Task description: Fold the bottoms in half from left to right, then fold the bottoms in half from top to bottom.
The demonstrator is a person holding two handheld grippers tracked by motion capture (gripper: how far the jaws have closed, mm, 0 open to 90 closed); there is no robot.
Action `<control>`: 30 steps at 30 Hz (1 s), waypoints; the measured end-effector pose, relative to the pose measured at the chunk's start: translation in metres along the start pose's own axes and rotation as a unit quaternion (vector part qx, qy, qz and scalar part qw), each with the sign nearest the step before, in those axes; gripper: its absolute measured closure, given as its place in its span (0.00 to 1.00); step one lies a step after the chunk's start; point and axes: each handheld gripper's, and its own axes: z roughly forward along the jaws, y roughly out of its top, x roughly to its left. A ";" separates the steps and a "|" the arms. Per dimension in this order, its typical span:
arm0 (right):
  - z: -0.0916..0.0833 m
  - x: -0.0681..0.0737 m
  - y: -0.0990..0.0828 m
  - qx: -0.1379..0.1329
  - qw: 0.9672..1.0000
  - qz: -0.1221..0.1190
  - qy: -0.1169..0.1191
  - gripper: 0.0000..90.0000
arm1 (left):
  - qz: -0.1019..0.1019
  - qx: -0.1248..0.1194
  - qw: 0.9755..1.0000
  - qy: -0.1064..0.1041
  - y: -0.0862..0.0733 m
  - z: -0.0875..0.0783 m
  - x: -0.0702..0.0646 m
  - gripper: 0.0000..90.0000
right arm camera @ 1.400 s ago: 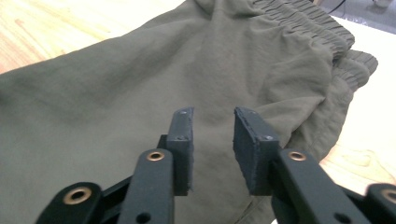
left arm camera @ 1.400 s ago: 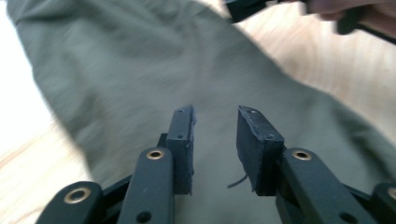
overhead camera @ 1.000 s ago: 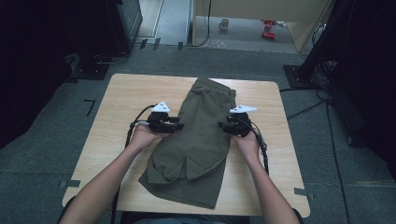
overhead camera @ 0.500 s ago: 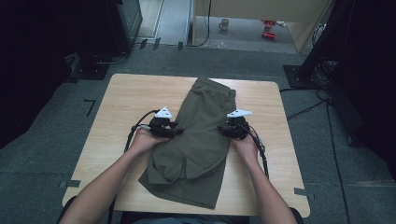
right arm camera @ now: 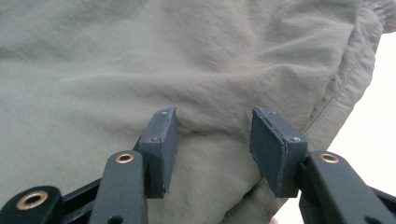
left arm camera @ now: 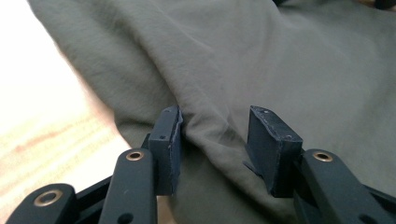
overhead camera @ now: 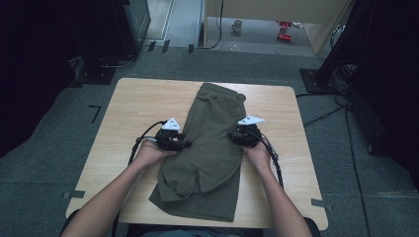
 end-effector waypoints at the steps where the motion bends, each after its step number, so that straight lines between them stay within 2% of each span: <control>1: 0.001 0.001 0.001 0.000 1.000 -0.001 0.002 0.56 | -0.001 0.002 1.000 -0.001 -0.001 -0.002 -0.001 0.62; 10: 0.006 0.013 0.004 0.000 1.000 -0.013 0.015 0.55 | -0.010 0.004 1.000 -0.003 -0.014 -0.016 -0.009 0.60; 18: 0.005 0.021 0.004 0.003 0.999 -0.022 0.026 0.55 | -0.015 -0.007 1.000 -0.005 -0.025 -0.024 -0.015 0.59; 22: 0.003 0.027 0.004 0.012 0.999 -0.029 0.039 0.51 | -0.023 -0.001 1.000 -0.008 -0.027 -0.028 -0.020 0.57; 30: -0.002 0.039 -0.001 0.012 0.998 -0.036 0.047 0.50 | -0.026 0.011 1.000 -0.009 -0.034 -0.037 -0.032 0.56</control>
